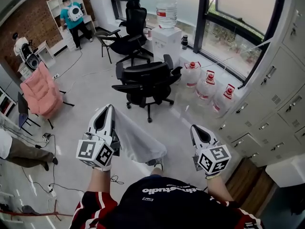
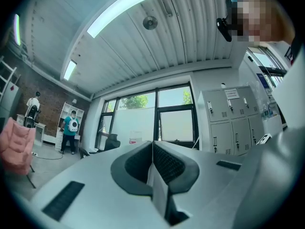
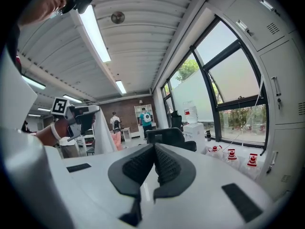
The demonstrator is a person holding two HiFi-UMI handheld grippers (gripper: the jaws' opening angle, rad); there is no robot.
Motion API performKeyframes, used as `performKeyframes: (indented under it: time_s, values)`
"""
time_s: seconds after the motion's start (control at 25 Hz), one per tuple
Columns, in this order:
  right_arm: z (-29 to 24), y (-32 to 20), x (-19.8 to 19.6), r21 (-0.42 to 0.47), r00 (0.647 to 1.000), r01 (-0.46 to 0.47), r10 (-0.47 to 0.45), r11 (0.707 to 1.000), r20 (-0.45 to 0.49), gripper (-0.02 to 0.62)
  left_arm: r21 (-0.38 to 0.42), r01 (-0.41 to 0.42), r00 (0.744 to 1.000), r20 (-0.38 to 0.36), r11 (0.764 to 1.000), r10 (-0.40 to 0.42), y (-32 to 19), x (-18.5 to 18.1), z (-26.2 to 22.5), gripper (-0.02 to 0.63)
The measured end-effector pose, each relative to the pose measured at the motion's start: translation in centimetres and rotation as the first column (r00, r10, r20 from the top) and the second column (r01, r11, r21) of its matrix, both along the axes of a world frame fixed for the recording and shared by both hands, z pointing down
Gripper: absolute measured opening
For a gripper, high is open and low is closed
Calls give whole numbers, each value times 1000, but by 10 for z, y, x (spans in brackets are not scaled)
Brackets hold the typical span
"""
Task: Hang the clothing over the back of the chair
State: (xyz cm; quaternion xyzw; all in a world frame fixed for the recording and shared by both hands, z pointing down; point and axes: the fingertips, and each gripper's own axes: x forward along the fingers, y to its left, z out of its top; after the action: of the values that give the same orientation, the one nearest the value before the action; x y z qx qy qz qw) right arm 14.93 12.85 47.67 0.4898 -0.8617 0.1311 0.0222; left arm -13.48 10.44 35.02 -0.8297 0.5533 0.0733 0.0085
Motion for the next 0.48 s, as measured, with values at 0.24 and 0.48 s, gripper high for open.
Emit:
performKeyframes:
  time_s: [0.24,0.48]
  values:
    - [2,-55,7,5,1000,-27,27,1000,-6,14,-25,-22,1000,0,999,22,-60,8,7,23]
    - [-11,-130,0,26,999,-32,32,999,-19,14,-37,-52,998,-27,998,51,-126,9,11,23]
